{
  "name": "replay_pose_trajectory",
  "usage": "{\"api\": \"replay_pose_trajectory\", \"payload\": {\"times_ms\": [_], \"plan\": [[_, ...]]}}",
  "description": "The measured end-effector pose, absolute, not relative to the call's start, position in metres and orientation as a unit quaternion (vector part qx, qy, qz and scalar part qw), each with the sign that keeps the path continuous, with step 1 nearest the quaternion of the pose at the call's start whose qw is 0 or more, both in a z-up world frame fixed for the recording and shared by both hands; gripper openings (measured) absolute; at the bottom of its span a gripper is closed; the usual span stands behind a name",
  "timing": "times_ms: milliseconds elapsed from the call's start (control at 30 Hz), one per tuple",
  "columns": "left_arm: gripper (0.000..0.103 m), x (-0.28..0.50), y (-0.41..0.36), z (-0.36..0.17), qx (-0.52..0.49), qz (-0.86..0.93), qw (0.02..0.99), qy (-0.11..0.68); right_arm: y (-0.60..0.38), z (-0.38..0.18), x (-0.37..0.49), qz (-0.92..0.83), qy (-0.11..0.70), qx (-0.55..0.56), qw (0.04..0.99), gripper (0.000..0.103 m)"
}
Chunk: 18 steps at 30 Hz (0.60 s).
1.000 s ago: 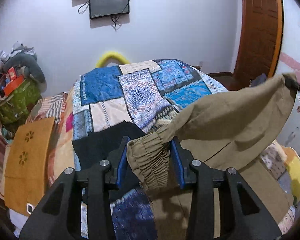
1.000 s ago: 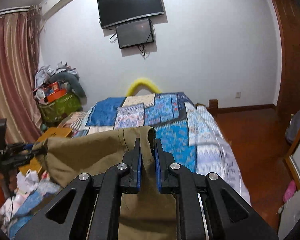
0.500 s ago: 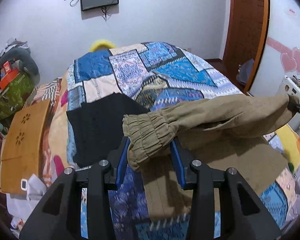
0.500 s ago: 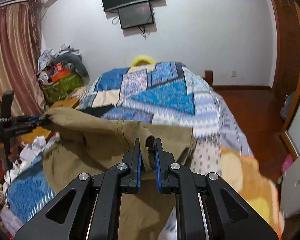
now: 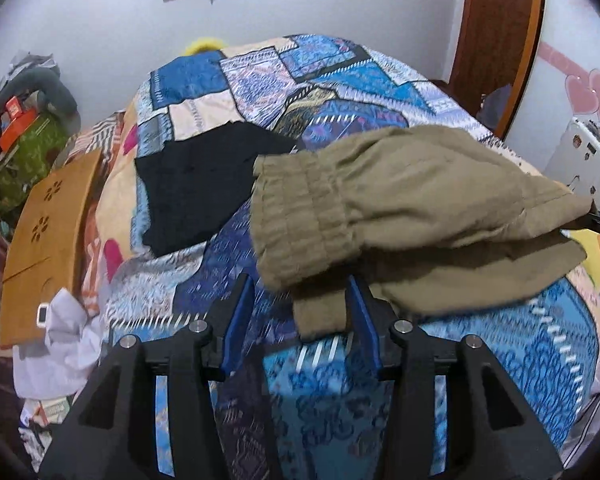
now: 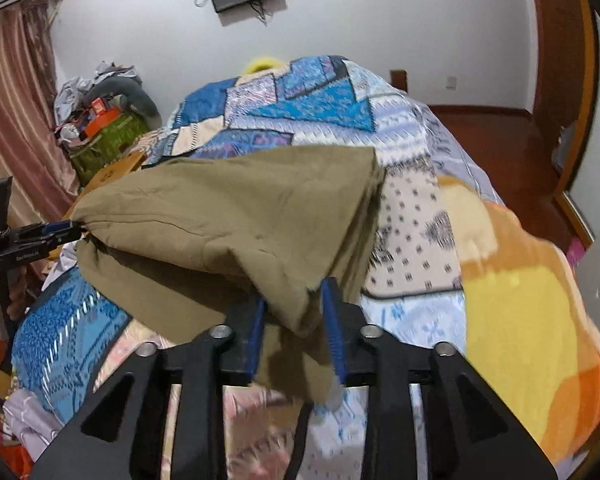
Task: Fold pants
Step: 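Lay the folded pants on the quilt and open both grippers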
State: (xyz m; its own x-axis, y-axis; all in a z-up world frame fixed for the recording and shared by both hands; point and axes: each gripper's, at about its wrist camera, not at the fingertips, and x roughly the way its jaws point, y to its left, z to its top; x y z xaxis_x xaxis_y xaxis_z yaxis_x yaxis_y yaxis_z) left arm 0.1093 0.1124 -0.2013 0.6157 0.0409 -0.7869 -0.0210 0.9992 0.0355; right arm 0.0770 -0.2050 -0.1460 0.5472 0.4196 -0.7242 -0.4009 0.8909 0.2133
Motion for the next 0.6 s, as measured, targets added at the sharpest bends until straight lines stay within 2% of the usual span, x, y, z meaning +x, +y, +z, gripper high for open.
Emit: {"api": "replay_pose_trajectory", "payload": {"times_ms": [33,200,300,467,600], "plan": [[0.054,0.105,0.113,-0.201,0.013,0.022,0.898,0.440,-0.208,-0.147,0.074,0.228,0.420,0.010,0.879,0.036],[0.061,0.092,0.118,-0.183,0.003,0.029,0.902,0.431,-0.213,-0.141,0.053,0.218,0.417,-0.001,0.882,0.039],[0.072,0.090,0.118,-0.164,0.002,0.035,0.911,0.411,-0.212,-0.125,0.044,0.211,0.392,-0.009,0.896,0.042],[0.089,0.100,0.104,-0.136,0.011,0.020,0.919,0.393,-0.196,-0.100,0.044,0.234,0.358,-0.022,0.904,0.065],[0.094,0.112,0.083,-0.127,0.028,-0.010,0.919,0.393,-0.167,-0.096,0.052,0.267,0.355,-0.040,0.895,0.068]]}}
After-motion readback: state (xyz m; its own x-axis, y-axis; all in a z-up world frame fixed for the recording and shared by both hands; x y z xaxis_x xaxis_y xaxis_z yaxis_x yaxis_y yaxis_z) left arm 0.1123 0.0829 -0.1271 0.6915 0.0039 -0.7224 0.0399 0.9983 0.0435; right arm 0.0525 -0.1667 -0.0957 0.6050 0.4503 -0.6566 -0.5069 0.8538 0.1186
